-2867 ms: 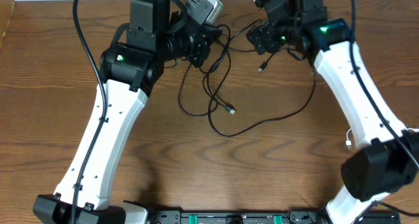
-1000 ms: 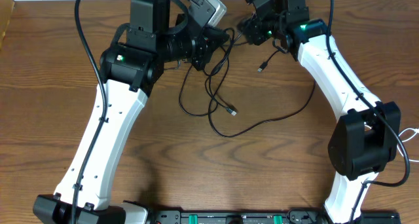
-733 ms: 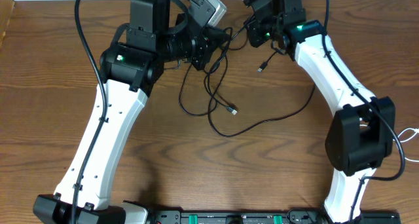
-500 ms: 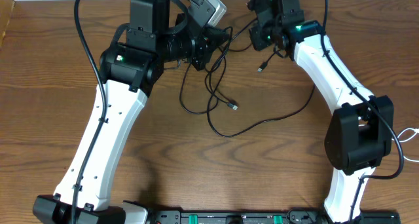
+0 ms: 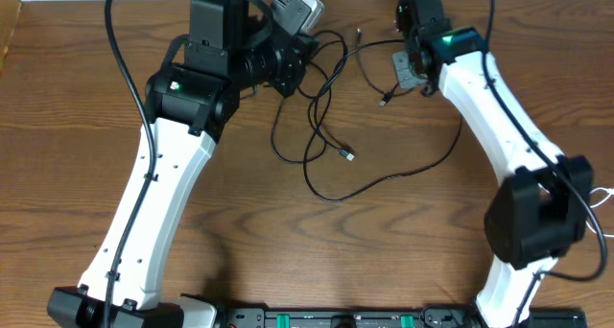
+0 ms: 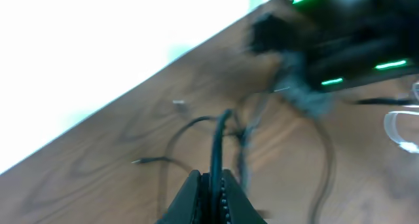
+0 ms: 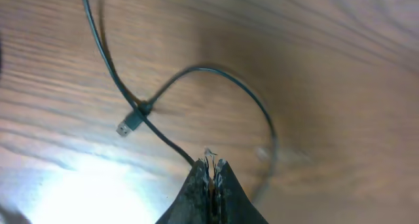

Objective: Untangle cables
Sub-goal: 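Pull both grippers outward to the table sides, spreading the black cable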

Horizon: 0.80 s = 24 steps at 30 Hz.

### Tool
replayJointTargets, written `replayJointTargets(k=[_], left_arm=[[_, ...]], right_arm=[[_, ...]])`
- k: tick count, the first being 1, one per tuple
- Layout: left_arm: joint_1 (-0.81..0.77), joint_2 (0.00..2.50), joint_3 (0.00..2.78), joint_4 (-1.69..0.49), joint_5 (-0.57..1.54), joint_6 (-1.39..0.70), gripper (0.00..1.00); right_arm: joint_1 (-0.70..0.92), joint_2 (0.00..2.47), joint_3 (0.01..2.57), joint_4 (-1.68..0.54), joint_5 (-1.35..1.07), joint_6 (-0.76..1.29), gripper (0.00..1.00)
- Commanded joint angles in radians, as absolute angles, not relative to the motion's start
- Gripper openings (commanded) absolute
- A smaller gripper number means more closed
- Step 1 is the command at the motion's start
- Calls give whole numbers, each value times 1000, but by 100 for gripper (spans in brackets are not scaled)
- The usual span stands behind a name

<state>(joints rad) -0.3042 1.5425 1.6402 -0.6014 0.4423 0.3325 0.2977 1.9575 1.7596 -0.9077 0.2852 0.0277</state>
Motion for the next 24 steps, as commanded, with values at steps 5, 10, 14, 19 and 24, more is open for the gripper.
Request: replayJointTargets(k=[5,10,14,19,24], left_arm=[[-237,1514,1640,-597,268,385,7],[-110,1515,1640,-593,268,384,8],[-6,1515,1640,-591,268,380,7],[81,1515,1640,-589,268,372,7],[142,1515,1640,-582,271,345,7]], right_arm=[[266,1822,1771,-1008,413,101,1],[216,1750,1771,-1046,413,116,1],[164,1687,1771,-1080,413,127,1],[60,1626,1771,-1131,410,150,1],[-66,1589,1771,-1157,322,160,1]])
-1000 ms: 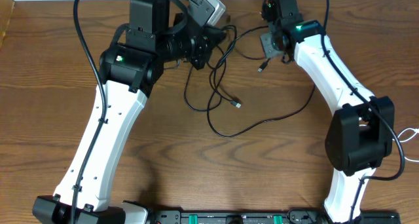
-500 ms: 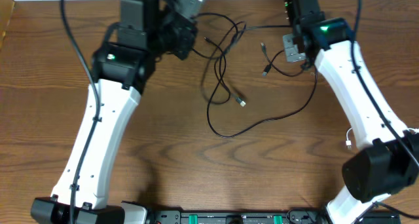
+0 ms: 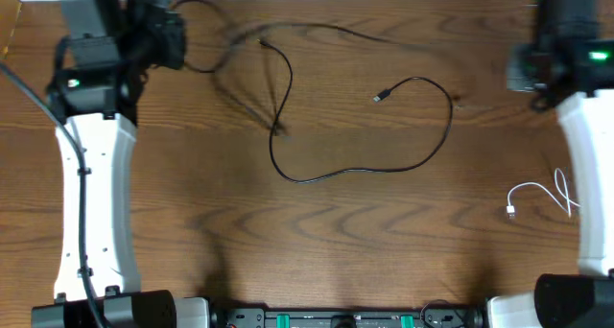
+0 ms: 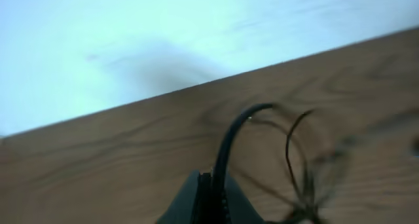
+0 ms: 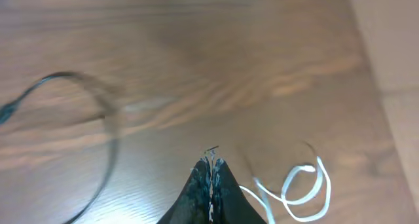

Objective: Untangle cables
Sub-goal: 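Pull both grippers outward to the table sides, spreading the black cable, then move both grippers back toward the black cable at top center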

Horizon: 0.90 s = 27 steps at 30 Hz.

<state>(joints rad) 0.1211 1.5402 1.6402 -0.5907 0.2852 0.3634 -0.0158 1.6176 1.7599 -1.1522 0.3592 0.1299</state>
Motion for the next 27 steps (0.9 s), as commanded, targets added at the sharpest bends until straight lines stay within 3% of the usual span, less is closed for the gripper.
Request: replayJointTargets(k=[1,13,14,16,19,27], left_arm=[[151,1515,1640,-582,272,342,8],[138,1515,1640,-590,360,319,7],[131,1515,1640,-591,377,319,7],[108,1515,1640,-596,403,319,7],[53,1515,1640,-606,428,320,8],[-184,1515,1640,-624,546,320,8]], right_arm=[[-93,1581,1771,-1156,307,160,1],[-135,1560,1771,-1151,157,86,3],[-131,1560,1771,-1151,125,66,8],[-122,1561,1771,-1151,34,30,29],[-106,1561,1771,-1151,-62,-7,41],[-39,1561,1771,-1139,-87,-43,40]])
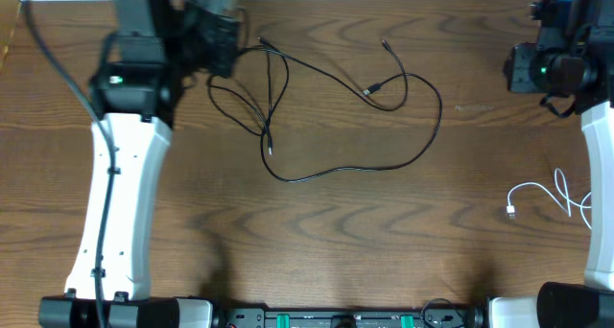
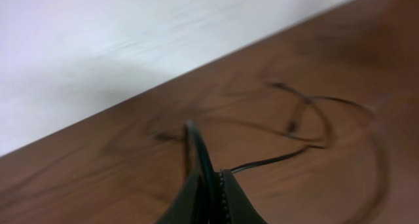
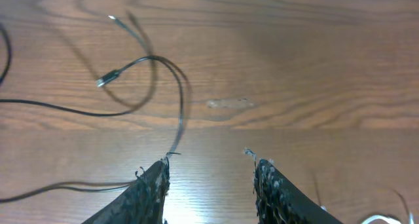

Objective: Untangle cables
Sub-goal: 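Move both grippers back toward the black cable at top center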

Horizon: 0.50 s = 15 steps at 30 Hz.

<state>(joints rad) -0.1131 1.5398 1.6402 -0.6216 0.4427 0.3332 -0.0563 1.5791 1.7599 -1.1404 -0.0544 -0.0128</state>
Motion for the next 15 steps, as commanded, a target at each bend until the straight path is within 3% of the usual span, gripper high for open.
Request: replayJointTargets(k=[1,12,15], left_arm=[[-203,1516,1640,-624,559,320,7],[-446,1517,1640,-624,545,332,8],[-459,1517,1640,-624,486,332,8]], right_arm=[[-36,1561,1771,-1140,-88,-47,40],[-24,1561,1771,-1142,-131,-60,40],[-19,1568,1771,-1149,-238,-106,47]])
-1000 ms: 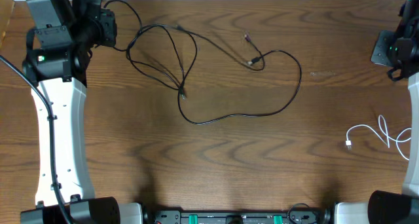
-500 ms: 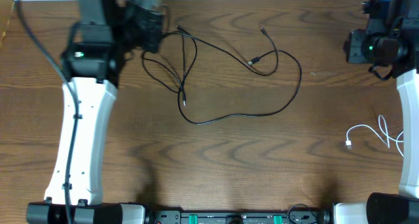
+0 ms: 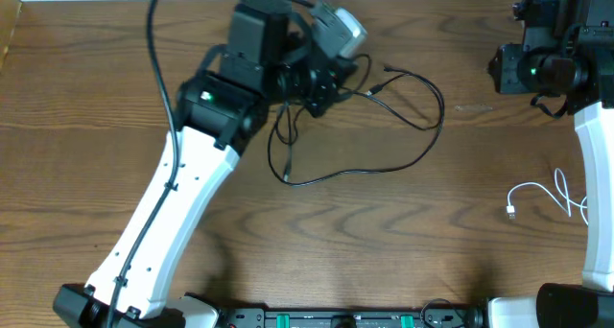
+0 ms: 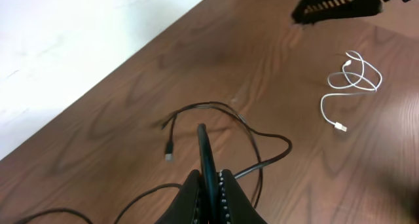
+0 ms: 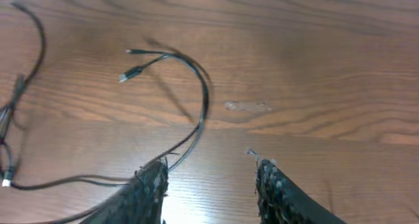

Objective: Untangle cables
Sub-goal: 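Move both grippers back toward the black cable at top center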

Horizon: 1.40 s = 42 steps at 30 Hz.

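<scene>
Black cables (image 3: 439, 105) lie in loops across the back middle of the wooden table (image 3: 317, 251), tangled around (image 3: 283, 117). My left gripper (image 3: 326, 74) is shut on one black strand, which stands up between its jaws in the left wrist view (image 4: 211, 175). Two plug ends (image 5: 131, 73) lie close together just right of it. My right gripper (image 3: 504, 69) hangs open at the far right, a little above the table, with nothing between its fingers (image 5: 209, 165). The cable loop (image 5: 203, 99) lies ahead of it to its left.
A coiled white cable (image 3: 547, 196) lies apart at the right edge, also in the left wrist view (image 4: 350, 80). The table's back edge meets a white surface (image 4: 78, 40). A black rail (image 3: 345, 318) runs along the front edge.
My left gripper, still shut on the black strand, was at the back left and is now at the back middle. The cable's left loops are bunched closer. The right gripper stays open in place.
Both grippers were shut close together over the tangle at the back middle. Then they stood far apart at the left and right edges, the cables stretched out between. Then the right gripper was open and empty. Now the left holds its strand near the middle.
</scene>
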### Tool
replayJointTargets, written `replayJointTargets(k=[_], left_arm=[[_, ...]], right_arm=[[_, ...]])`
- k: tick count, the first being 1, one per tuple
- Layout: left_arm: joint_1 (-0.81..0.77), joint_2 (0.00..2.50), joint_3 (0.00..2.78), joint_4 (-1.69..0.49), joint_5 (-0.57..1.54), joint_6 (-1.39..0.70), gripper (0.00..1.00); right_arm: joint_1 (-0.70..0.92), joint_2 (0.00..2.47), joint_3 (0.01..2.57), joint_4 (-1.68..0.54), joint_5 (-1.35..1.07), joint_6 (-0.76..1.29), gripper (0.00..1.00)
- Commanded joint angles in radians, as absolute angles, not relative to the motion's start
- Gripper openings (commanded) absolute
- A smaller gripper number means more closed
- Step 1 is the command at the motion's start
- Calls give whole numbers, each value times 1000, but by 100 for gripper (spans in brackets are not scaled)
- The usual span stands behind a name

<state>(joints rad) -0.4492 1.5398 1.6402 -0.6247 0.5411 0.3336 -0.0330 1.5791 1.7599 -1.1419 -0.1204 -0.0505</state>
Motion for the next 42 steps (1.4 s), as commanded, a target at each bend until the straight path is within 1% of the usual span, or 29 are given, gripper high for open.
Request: replayJointTargets(k=[1,2,6,9,11,15,18,22,26,33,42], left_arm=[[-459,1517,1640,-624,485,332,7],[-459,1517,1640,-624,486,332,7],[-459,1517,1640,-624,485,332,7],[-459,1517,1640,-624,485,333,8],[-459,1517,1640,-625,485,344,7],[-459,1517,1640,-628,485,344,7],[-459,1517,1640,-628,467,348,8],[-459,1517,1640,-632,447,362,8],[-458,1517,1640,-636,401,368,7],[-443,1517,1640,-635,391,374,7],[-443,1517,1640,-635,391,385,7]], right_arm=[[-13,1575,1770,-1148,-267,-111,53],[-4,1582,1769,-1147,-275,-111,57],[56,1637,1755,-1129,-286,-123,58],[117,1700,1743,-1100,-390,-194,56],[148,1742,1742,-1060,-432,-204,56],[179,1802,1742,-995,-588,-257,57],[194,1832,1742,-1003,-671,-286,57],[209,1824,1743,-1025,-683,-321,54],[209,1781,1743,-1019,-691,-338,54],[204,1712,1743,-1032,-688,-360,58],[211,1708,1739,-1078,-688,-368,58]])
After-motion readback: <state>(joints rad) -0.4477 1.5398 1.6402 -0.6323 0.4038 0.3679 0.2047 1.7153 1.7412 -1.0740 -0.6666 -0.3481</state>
